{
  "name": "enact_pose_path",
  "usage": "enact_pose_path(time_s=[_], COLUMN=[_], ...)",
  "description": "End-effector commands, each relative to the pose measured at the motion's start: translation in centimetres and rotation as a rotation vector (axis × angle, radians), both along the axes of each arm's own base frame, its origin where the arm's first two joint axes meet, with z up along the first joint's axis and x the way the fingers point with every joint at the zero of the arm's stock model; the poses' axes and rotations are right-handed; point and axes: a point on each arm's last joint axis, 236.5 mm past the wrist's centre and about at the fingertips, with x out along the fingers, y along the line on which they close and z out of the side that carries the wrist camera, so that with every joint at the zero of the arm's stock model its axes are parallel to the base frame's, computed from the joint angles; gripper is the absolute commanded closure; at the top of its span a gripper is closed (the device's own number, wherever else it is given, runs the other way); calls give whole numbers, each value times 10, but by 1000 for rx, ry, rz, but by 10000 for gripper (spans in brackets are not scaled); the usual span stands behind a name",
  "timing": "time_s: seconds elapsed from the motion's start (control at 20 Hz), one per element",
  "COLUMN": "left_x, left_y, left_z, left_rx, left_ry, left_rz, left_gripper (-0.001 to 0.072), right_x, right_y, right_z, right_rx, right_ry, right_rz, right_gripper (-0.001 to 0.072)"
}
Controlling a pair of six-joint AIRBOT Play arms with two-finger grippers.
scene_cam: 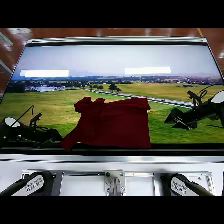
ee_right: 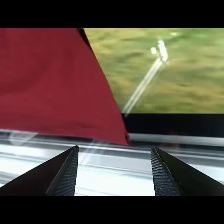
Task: Fold the shirts.
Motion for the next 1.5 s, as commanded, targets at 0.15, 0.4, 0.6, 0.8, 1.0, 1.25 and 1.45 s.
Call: enact_pose_path(time_s=[0.15,0.4,0.6,0.8,1.0,1.25,1.45], left_x=[8,26,22,16,24,33,63], left_y=[-23,-47,-52,-57,-55,-54,-48], left_z=[-21,-24,-22,-11,4,25,61], left_rx=[-78,-70,-78,-101,-84,-63,-33], left_ry=[-10,-81,-90,-95,-175,-272,-403], left_rz=[18,-9,-56,-89,-101,-119,-127], left_gripper=[75,504,664,664,664,664,665], right_x=[-10,-34,-63,-72,-68,-65,-53], right_y=[11,19,53,70,84,114,121], right_z=[-7,-24,-57,-84,-102,-118,-112], right_rx=[51,81,198,141,132,175,211], right_ry=[19,102,184,176,218,251,204], right_rz=[-11,-12,-91,-54,-85,-89,-90], right_gripper=[64,64,65,65,65,69,649])
